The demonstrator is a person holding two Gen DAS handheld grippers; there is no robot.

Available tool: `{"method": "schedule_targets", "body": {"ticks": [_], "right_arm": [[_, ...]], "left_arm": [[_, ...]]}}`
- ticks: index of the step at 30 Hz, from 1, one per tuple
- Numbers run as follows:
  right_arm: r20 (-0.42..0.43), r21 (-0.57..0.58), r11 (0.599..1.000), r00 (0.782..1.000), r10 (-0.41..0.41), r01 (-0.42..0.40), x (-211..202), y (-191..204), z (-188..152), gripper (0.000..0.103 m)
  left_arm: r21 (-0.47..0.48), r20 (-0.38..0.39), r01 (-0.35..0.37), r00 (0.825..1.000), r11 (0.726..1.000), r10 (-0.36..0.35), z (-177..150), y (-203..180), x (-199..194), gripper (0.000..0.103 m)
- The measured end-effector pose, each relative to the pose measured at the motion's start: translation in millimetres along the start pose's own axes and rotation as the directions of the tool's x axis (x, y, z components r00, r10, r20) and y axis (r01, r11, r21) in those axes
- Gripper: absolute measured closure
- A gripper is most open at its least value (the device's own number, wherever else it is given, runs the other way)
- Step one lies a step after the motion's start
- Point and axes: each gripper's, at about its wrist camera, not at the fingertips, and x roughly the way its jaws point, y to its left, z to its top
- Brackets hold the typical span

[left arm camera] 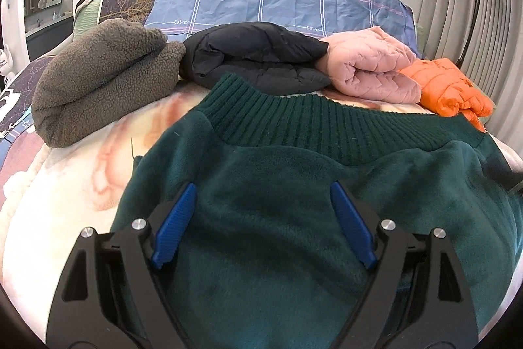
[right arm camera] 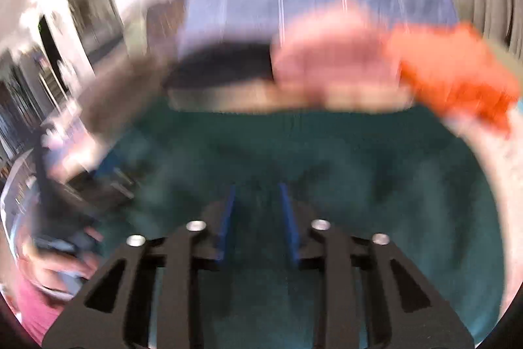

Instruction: Fold large clothes

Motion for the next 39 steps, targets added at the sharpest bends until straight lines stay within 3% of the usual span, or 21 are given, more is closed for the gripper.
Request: {"method": "schedule_targets", "body": {"ticks": [2,7,10,14,16,17,18,20,23,28,31,34,35,37,39], "right_arm": [[0.057,-0.059,0.998,0.998,-0.029,0.033,3.1,3.2,-7.4,0.077],[0.012,-0.07,0.997,1.0,-0.029,0.029,-9.6,7.2,0.6,0.077],[-0.018,-0.013,1.0,1.0,-0.011,0.011,-20.9,8.5,22.4,0.077],[0.044,-0.12,0.989,0.996,-0.083,0.088,-10.2,37.0,55.8,0.075],[-0.053,-0.089,0.991,0.993,-0.106,0.101,23.3,30.8,62.3,0.073],[-0.155,-0.05,0.995,0.983,-0.095,0.088,60.4,18.8,58.2,0.071],[-0.182,-0.027,0.997,0.98,-0.076,0.073,77.6,10.6,54.3,0.071],[-0.187,0.018,0.998,0.981,-0.048,0.052,82.6,4.1,57.8,0.071],[-0.149,-0.044,0.995,0.984,-0.099,0.094,76.2,15.5,52.8,0.071],[-0.094,-0.036,0.995,0.991,-0.092,0.089,51.3,15.8,54.1,0.07],[-0.016,-0.04,0.996,0.996,-0.084,0.083,-2.7,27.2,37.9,0.07],[0.022,-0.131,0.989,0.998,-0.062,0.065,-51.5,44.0,7.3,0.066],[-0.007,-0.16,0.983,0.996,-0.091,0.089,-57.6,47.0,-9.2,0.064],[-0.133,-0.117,0.992,0.988,-0.072,0.056,-40.6,37.5,-32.1,0.063],[-0.117,-0.095,0.995,0.993,-0.03,0.019,-23.2,24.2,-47.3,0.062]], "left_arm": [[-0.003,0.004,0.002,1.0,1.0,-0.002,-0.5,0.3,-0.9,0.018],[-0.001,0.019,0.012,1.0,1.0,-0.012,-2.3,1.2,-4.6,0.018],[0.0,0.023,0.012,1.0,1.0,-0.012,-2.8,1.3,-6.2,0.018],[0.002,0.033,0.009,0.999,1.0,-0.009,-4.0,1.0,-9.4,0.018],[-0.001,0.035,0.015,0.999,1.0,-0.015,-4.3,1.9,-10.3,0.018],[-0.004,0.036,0.021,0.999,1.0,-0.021,-4.5,2.8,-11.0,0.018],[-0.006,0.035,0.028,0.999,1.0,-0.028,-4.4,3.8,-11.6,0.018],[-0.004,0.026,0.039,0.999,0.999,-0.039,-4.5,4.5,-11.7,0.018],[-0.007,0.028,0.049,0.998,0.999,-0.049,-4.8,5.6,-12.6,0.017],[-0.021,0.039,0.072,0.997,0.997,-0.072,-5.1,9.7,-16.4,0.017],[-0.049,0.059,0.084,0.995,0.995,-0.081,-5.1,17.2,-25.7,0.017],[-0.058,0.083,0.056,0.995,0.997,-0.051,-4.2,22.2,-34.4,0.016],[-0.058,0.09,0.041,0.995,0.998,-0.035,-3.3,23.9,-36.5,0.016],[-0.064,0.077,0.033,0.997,0.997,-0.028,-2.5,26.9,-35.6,0.016],[-0.074,0.047,0.037,0.998,0.997,-0.033,-2.6,28.8,-31.4,0.016]]}}
